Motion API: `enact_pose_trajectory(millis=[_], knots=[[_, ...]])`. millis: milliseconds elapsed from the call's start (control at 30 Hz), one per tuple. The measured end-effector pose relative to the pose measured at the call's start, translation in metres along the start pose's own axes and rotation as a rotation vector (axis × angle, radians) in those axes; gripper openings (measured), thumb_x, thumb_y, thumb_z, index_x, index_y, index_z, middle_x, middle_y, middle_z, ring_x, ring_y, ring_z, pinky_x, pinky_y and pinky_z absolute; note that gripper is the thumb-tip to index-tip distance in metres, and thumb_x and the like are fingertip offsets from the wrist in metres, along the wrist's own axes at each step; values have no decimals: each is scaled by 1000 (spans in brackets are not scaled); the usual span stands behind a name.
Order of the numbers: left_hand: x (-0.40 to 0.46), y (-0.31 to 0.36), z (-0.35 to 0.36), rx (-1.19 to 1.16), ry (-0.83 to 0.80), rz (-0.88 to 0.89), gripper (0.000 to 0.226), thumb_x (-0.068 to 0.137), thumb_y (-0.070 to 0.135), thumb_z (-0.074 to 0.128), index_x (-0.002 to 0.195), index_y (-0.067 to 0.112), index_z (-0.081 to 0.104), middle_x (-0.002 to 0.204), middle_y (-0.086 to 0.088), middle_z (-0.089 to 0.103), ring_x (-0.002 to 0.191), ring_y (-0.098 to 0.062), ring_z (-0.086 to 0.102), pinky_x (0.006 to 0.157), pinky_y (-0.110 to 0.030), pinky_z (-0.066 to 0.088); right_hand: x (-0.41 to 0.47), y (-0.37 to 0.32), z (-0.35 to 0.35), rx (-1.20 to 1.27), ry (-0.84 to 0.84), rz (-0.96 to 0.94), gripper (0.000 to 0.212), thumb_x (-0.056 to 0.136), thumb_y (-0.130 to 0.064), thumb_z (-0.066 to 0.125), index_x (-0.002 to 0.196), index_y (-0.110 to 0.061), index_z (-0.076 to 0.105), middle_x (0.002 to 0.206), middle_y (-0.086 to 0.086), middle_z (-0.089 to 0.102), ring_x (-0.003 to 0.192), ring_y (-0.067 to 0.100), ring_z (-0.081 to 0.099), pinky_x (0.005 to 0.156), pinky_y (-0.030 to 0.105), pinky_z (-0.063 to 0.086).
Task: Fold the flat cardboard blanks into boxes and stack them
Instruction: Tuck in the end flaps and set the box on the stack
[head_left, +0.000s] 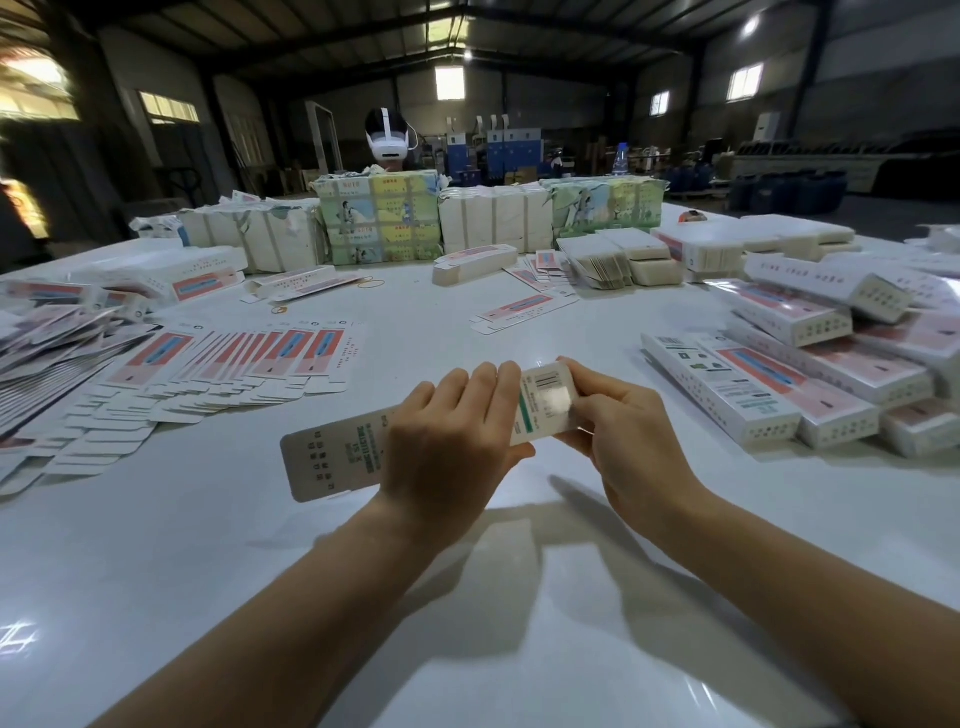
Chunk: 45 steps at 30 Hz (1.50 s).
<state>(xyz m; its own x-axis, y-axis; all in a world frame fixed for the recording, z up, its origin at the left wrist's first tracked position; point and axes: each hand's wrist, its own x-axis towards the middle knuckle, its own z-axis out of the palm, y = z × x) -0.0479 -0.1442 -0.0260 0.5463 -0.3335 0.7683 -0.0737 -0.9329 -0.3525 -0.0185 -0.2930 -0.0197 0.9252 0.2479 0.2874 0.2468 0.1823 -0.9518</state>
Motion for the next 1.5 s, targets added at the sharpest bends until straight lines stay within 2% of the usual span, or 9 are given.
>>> enact_pose_trajectory(millis=[133, 233, 400, 633, 900, 1100, 1267, 1400, 1500], knots=[[1, 0, -1, -13, 2, -33, 69, 54, 45, 88, 106, 2, 69, 96, -12, 71, 76, -25, 68, 59, -30, 55, 0, 3, 2, -11, 19, -42, 52, 98, -3, 42, 77, -37, 76, 78, -10, 71, 80, 5, 68, 69, 18, 54], [2, -1, -1, -62, -4, -72, 69, 56, 44, 88, 106, 2, 68, 97, -13, 71, 75, -27, 68, 61, -31, 55, 3, 6, 1, 112, 92, 22, 30, 100, -12, 45, 108, -38, 57, 87, -7, 72, 90, 11, 68, 81, 24, 57], [3, -2, -3, -78, -29, -107, 71, 56, 46, 87, 107, 1, 68, 98, -12, 71, 75, -27, 69, 60, -30, 54, 1, 6, 3, -66, 122, -2, 37, 99, -19, 48, 76, -35, 71, 80, -3, 74, 94, 21, 67, 79, 25, 57], [3, 1, -3, -34, -67, -126, 75, 53, 53, 85, 105, 0, 69, 92, -11, 72, 66, -25, 68, 50, -26, 51, -4, 12, 1, -620, 130, -354, 24, 100, -13, 42, 104, -8, 65, 80, -9, 61, 76, -15, 58, 59, 5, 45], [6, 8, -4, -25, -118, -154, 74, 54, 57, 83, 103, 3, 70, 84, -6, 72, 59, -23, 65, 46, -24, 48, 0, 8, 0, -533, 207, -196, 23, 95, -18, 54, 87, -19, 76, 65, -12, 68, 53, 2, 50, 49, 14, 39], [7, 12, -4, 23, -143, -171, 72, 58, 60, 80, 102, 3, 70, 79, -5, 71, 55, -22, 64, 43, -23, 48, -5, 14, 6, -677, 196, -272, 26, 100, -20, 44, 105, -12, 69, 93, 2, 73, 77, 16, 65, 63, 19, 52], [8, 9, -6, 8, -117, -162, 73, 57, 60, 80, 102, 4, 70, 78, -5, 71, 56, -22, 65, 43, -23, 48, -1, 10, 1, -473, 136, -215, 24, 99, -19, 49, 93, -28, 71, 83, -12, 70, 75, 5, 65, 59, 14, 50], [7, 13, -5, -3, -85, -133, 75, 52, 61, 81, 99, 4, 71, 75, -3, 70, 53, -19, 63, 41, -23, 43, 4, 12, -3, -390, 116, -174, 20, 98, -13, 49, 91, -8, 67, 76, -6, 69, 73, 2, 66, 62, 29, 56], [6, 17, -3, 18, -75, -110, 74, 55, 62, 80, 99, 3, 72, 77, -3, 70, 53, -17, 63, 41, -22, 43, 2, 17, -1, -417, 131, -191, 20, 98, -14, 48, 95, -18, 68, 79, -14, 67, 72, 0, 66, 57, 17, 52]])
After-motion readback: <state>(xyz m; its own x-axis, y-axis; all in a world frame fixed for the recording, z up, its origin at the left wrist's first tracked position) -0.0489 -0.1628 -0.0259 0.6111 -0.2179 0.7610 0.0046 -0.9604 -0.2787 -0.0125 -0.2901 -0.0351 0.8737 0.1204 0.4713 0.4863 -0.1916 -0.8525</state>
